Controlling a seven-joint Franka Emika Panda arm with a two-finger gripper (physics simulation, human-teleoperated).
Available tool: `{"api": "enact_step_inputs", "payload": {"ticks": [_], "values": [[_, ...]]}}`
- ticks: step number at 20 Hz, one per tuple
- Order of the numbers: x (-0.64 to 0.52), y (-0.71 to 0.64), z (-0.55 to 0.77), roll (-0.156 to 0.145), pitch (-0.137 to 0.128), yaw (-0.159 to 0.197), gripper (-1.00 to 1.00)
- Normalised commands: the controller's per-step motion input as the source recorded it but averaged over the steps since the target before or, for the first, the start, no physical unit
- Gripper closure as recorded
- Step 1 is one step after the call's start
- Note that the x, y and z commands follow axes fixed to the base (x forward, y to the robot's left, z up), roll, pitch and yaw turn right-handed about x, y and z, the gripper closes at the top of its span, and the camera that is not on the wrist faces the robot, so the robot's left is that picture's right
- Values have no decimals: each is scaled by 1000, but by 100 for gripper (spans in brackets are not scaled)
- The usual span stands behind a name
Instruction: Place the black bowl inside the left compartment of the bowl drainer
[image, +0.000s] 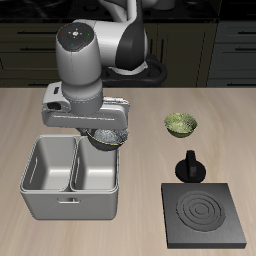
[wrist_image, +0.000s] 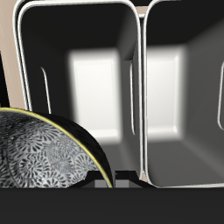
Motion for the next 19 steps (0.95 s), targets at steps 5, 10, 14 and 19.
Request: {"api": "enact_step_inputs", "payload": {"ticks": [5,10,14,19], "values": [[-26,-3,-19,-36,9,16,-100],[-1,-99,-96,-33,23,15,-100],[-71,17,-22,-6,2,11,-100],[-38,2,30,-15,-8,10,-100]]}}
